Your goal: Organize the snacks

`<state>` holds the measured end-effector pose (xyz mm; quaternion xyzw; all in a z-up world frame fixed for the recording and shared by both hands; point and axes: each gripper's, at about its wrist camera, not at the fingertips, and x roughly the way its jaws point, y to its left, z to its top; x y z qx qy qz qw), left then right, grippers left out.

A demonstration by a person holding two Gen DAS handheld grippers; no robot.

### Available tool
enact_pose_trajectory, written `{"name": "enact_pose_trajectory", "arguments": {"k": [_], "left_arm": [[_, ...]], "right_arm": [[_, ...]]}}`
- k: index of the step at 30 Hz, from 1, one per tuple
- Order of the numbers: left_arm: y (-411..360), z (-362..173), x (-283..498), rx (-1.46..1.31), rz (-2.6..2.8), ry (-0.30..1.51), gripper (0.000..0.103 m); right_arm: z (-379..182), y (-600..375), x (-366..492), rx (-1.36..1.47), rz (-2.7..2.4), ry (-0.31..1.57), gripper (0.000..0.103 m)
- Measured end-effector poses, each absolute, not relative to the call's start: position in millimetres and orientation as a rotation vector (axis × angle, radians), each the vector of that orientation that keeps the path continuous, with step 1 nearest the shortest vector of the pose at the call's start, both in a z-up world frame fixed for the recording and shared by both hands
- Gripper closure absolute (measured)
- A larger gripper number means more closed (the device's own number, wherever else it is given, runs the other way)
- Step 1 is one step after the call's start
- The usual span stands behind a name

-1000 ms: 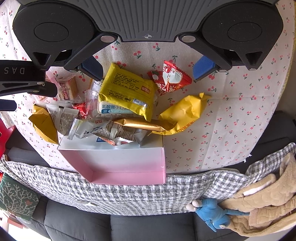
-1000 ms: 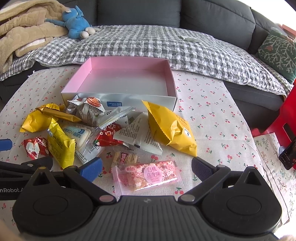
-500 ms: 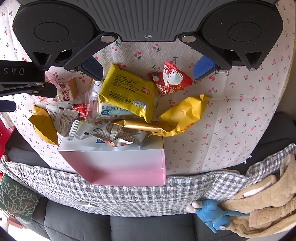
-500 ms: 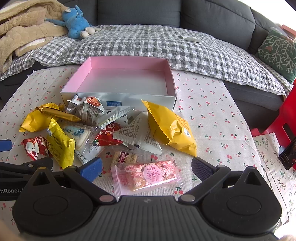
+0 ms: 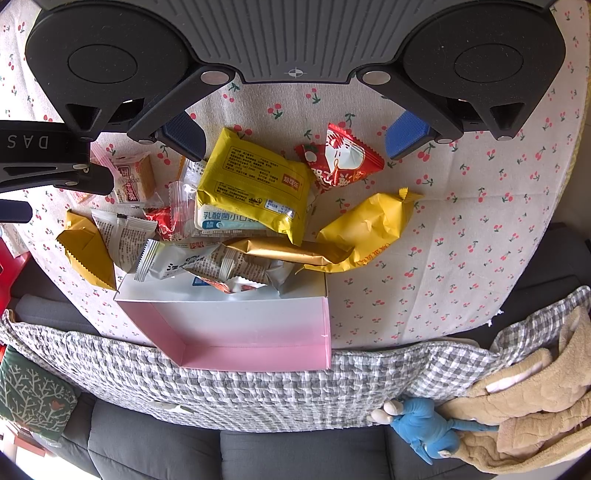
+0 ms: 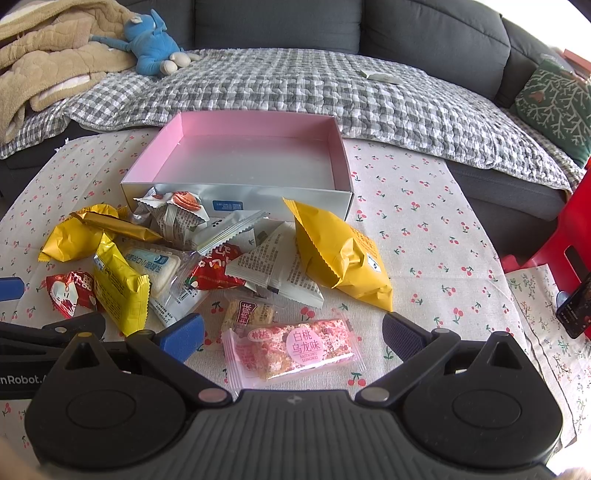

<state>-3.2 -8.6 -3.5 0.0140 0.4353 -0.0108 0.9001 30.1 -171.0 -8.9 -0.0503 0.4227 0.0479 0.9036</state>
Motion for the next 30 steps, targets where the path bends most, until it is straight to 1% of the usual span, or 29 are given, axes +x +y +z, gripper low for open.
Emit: {"name": "enact_pose_trajectory", "arguments": {"k": [21,26,30], "left_arm": [[-8,-3,-2,0.031,-0.028,0.907,0.000],[-2,-1,4,0.066,-0.074,0.909,0.000],[4,2,13,0.105,-0.141,0.914,0.000]], "right_arm": [[-9,-171,30,-0.112,0.103,0.874,0.000],[-1,-183,35,-0.142,0.110,0.841,0.000],[4,-198,47,-0.112,0.146,0.851,0.000]]}}
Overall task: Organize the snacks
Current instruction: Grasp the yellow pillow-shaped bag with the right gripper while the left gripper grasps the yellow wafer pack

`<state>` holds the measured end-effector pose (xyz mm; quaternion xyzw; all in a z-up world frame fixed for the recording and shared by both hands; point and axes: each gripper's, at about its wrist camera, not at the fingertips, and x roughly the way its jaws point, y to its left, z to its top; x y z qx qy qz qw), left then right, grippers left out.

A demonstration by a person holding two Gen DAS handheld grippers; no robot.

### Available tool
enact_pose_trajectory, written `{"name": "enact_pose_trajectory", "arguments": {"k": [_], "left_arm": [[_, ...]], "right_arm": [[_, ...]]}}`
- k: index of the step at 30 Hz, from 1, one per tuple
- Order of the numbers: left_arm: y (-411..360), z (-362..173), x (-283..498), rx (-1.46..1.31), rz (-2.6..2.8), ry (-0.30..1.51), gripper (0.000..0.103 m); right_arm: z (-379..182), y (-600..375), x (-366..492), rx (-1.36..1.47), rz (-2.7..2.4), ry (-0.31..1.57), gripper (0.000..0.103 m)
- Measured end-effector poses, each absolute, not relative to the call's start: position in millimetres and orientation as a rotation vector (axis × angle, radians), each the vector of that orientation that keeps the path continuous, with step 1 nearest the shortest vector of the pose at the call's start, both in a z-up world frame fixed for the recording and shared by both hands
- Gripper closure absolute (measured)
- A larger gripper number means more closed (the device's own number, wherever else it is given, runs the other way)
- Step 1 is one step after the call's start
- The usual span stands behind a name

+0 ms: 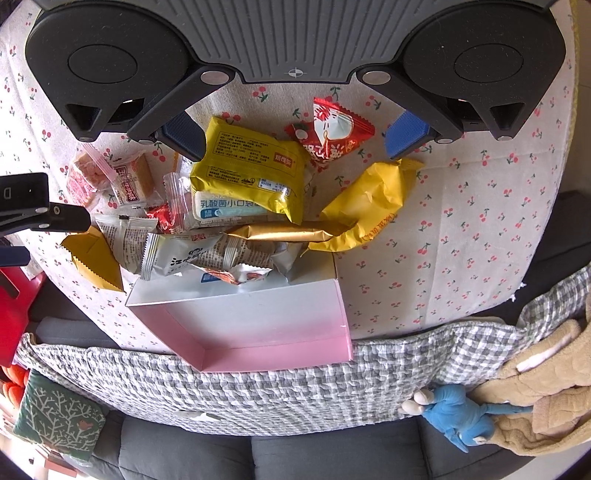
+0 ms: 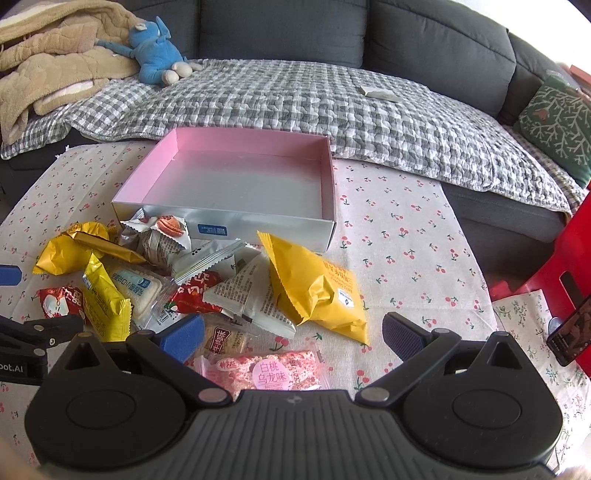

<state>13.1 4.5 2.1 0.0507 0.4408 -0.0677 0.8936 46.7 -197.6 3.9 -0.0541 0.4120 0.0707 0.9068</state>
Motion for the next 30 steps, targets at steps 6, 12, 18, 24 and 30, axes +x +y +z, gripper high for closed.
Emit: {"name": "enact_pose_trajectory", "arguments": {"k": [6,12,18,24,30], "left_arm": [[10,1,32,0.020,-0.254,0.944,0.000],[-5,-9,41,0.035,-0.350,0.962,0.001],[-11,-18,49,0.057,-0.374,0.963,0.003],[-6,-34,61,0.046,-0.339,0.992,0.014],[-7,-35,60,0.044,-0.327,0.978,0.022]], "right_arm": [[7,-209,67,-0.053,0.225,0.910,0.000],[0,-217,89,-0.012,0.276,0.983,0.001],[-11,-223,102,0.008,0.280,1.026,0.004],[-20,-230,116,0.063,0.253,1.060,0.012],[-20,-236,116,0.120,0.270,1.037,0.022]]}}
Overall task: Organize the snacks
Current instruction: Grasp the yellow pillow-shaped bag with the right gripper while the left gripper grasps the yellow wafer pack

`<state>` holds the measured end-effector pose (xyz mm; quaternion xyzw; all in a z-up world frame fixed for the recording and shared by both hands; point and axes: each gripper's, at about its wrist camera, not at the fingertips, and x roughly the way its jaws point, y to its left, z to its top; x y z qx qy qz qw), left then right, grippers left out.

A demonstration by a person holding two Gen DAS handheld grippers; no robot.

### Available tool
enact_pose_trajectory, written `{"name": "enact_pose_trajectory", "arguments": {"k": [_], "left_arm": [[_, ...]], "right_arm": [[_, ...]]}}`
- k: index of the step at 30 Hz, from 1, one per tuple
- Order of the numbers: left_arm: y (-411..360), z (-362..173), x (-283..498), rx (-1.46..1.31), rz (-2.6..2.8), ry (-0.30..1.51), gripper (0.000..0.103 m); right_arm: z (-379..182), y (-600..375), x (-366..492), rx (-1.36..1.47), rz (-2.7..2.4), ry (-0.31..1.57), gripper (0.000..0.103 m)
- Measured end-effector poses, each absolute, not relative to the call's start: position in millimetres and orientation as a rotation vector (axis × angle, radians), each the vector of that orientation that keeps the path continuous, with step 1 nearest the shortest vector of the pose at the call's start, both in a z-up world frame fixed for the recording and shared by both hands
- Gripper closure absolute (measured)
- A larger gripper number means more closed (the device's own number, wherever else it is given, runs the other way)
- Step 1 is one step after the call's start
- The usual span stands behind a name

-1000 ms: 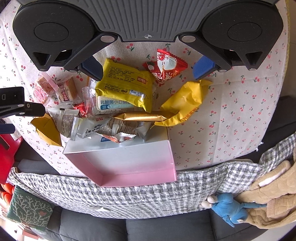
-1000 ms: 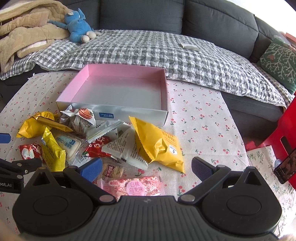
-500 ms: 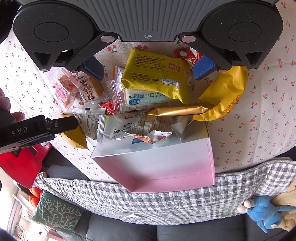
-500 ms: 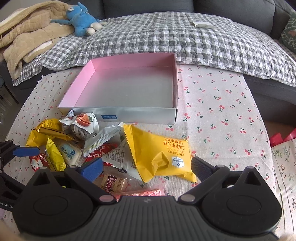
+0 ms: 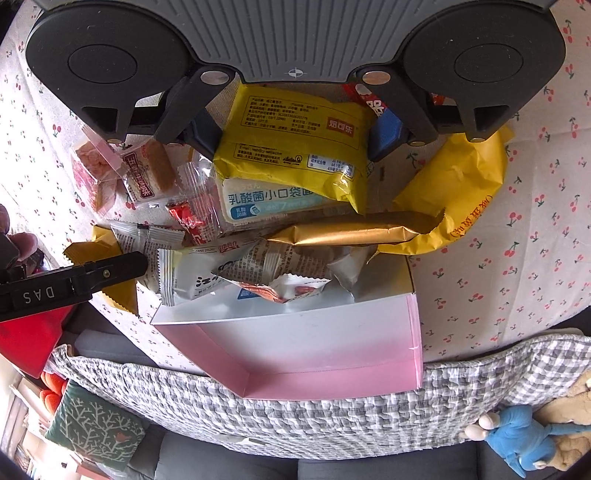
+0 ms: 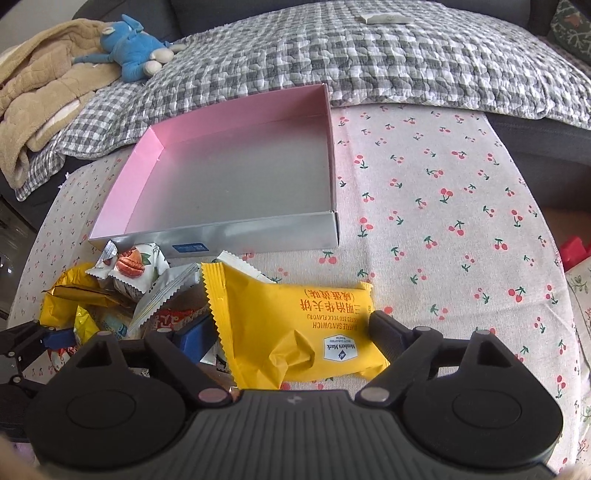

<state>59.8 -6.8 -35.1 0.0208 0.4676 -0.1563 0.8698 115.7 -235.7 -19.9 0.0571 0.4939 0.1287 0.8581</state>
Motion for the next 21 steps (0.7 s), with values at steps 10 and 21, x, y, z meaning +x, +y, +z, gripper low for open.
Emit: {"name": "enact_pose_trajectory", "arguments": {"k": [10,21], "left_arm": [[-6,-31,54,0.024,-0.314,0.970,0.030],[-8,-18,48,0.024,-0.316,0.930,0.030]], "right_arm": [[-13,-233,111,0.113,0.265,0.974,0.051],[-15,-246,112,0.133,0.188,0.952,0.064]]}}
